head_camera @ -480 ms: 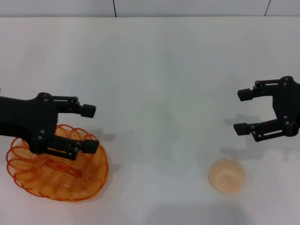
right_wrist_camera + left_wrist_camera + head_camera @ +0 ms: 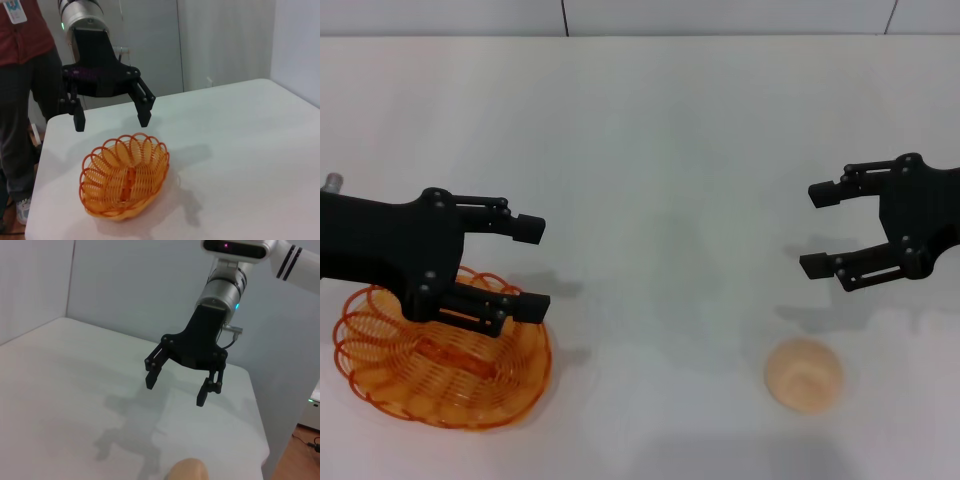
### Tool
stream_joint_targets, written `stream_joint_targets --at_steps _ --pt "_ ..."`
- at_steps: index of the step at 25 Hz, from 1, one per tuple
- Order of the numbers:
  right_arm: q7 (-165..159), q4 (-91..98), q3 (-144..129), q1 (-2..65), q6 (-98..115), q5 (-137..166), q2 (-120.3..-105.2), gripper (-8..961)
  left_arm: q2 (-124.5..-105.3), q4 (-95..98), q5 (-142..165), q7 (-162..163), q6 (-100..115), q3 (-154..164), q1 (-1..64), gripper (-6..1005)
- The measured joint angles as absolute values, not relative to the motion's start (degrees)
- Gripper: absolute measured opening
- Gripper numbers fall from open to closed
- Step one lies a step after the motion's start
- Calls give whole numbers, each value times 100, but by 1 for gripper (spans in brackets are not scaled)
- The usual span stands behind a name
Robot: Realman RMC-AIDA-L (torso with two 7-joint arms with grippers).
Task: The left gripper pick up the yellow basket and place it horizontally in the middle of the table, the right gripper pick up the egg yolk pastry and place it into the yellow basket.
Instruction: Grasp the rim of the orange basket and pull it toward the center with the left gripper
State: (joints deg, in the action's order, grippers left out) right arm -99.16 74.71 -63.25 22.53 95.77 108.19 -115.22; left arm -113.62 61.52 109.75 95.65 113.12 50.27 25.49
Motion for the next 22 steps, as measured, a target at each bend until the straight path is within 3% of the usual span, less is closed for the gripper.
stream_joint_targets --at_steps 5,13,22 --pt "-9913 7466 -6334 2299 9574 10836 -11523 817 -11338 6175 10972 9597 11308 4999 2539 851" --pt "-9913 7440 -6337 2303 9529 10836 -11524 817 -10990 6536 11362 10524 11267 4741 2570 840" --pt "-9914 7373 -6336 2311 9401 10786 -11531 816 -10876 6791 12993 11817 11259 4233 2699 827"
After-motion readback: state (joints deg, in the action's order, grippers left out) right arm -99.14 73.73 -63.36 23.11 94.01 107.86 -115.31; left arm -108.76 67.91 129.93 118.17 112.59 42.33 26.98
